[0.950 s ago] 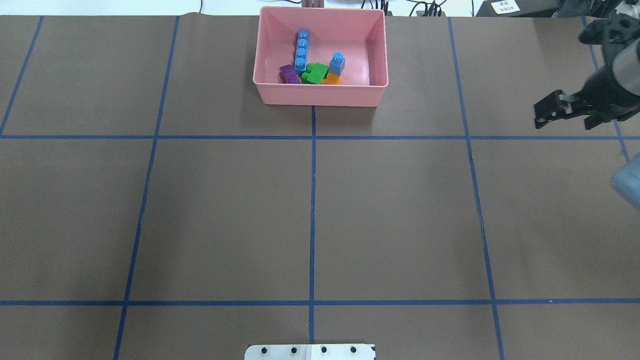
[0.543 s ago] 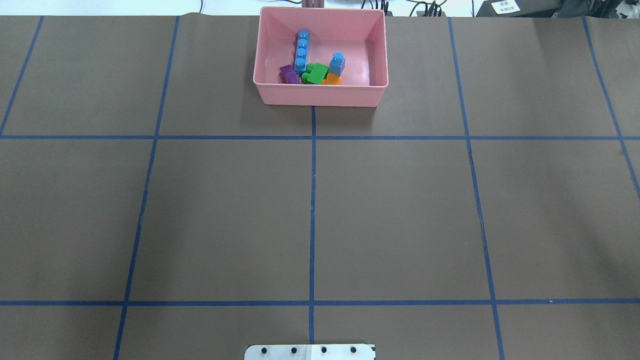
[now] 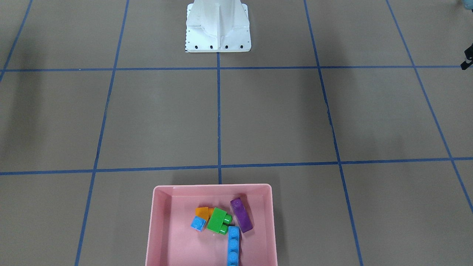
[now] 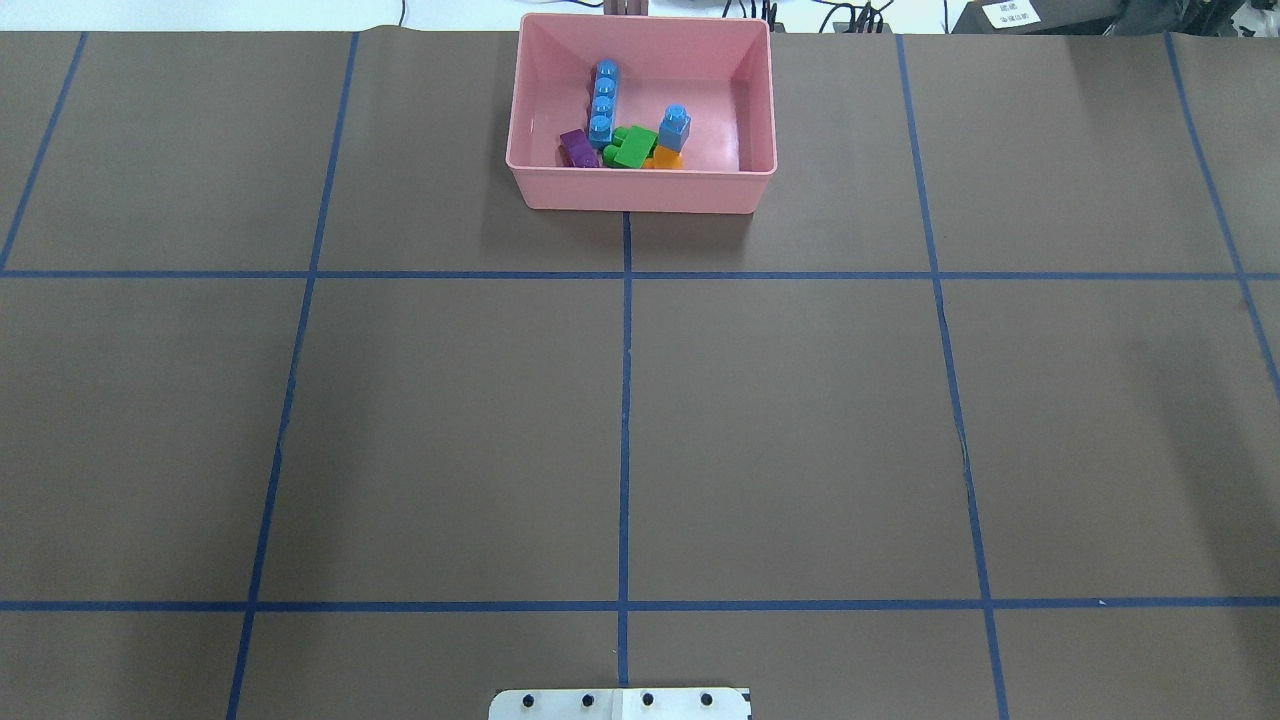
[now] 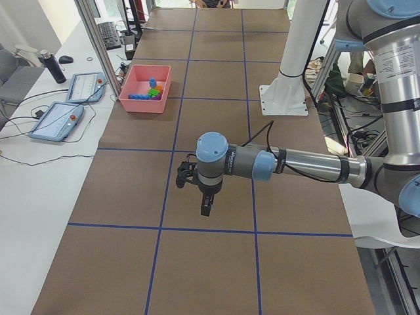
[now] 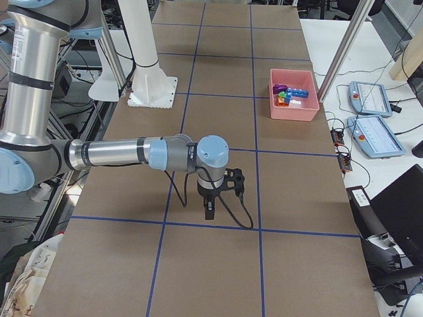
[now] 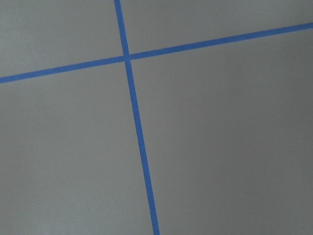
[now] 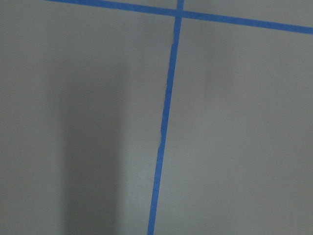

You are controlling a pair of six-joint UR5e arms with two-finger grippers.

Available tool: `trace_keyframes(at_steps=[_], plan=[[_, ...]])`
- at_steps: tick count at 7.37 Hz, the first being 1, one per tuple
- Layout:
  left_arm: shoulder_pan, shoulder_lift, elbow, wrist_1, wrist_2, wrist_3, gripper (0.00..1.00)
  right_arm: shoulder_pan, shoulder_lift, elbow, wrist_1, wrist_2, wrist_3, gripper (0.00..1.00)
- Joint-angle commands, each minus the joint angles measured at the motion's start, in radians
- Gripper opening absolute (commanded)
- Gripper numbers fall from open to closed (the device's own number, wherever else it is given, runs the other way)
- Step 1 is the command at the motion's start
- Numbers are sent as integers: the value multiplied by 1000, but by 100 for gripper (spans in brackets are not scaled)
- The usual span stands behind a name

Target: Put all blocks into box

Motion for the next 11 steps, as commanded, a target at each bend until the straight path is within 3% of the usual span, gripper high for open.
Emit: trace_keyframes(at_steps=[1,3,11], plan=[[-7,-1,-11,41,-11,-4,100,4,7,-17,4,0,-2,100],[-56,-30,-13,107,-45,-4,100,1,8,-12,4,0,-2,100],[-60,-20,-21,98,-41,-3,100,-5,19,-15,6,0,-1,100]])
